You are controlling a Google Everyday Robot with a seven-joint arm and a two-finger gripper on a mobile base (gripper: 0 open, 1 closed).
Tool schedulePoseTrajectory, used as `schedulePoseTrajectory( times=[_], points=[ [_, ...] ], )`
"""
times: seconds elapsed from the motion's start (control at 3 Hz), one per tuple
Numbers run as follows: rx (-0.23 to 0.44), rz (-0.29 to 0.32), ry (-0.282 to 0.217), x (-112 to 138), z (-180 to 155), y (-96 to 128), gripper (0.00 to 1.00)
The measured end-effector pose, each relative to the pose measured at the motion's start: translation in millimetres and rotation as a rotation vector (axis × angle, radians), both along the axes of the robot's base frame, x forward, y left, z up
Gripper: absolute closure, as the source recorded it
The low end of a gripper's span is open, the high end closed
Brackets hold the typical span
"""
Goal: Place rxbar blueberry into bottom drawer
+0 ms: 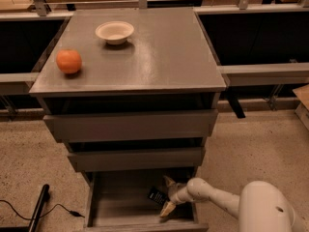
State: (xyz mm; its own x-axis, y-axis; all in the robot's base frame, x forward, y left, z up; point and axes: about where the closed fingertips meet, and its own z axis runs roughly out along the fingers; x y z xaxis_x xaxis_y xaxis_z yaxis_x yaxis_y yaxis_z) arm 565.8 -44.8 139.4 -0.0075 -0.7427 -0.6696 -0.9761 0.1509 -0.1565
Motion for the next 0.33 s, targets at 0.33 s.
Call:
schedulePoseTrajectory(
  times=[0.33],
  points=[
    [0.000,0.000,0.000,0.0,0.0,0.0,0.00]
  ],
)
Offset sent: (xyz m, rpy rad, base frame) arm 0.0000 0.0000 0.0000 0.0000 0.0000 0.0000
